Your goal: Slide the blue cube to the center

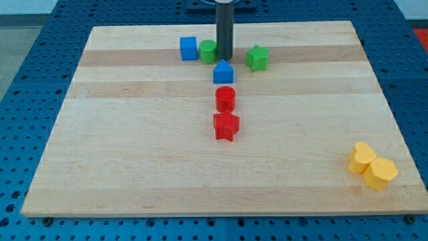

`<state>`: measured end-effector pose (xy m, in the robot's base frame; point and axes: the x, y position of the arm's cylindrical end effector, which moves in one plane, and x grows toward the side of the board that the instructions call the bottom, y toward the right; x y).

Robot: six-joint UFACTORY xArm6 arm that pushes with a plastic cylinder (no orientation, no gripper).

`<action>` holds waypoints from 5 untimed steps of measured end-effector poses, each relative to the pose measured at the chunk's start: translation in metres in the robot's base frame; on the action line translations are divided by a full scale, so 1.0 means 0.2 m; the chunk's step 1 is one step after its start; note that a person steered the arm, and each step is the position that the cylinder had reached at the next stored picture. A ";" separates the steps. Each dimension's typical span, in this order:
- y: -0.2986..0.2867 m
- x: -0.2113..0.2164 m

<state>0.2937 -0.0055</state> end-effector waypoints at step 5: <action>-0.10 0.25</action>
<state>0.3446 -0.0248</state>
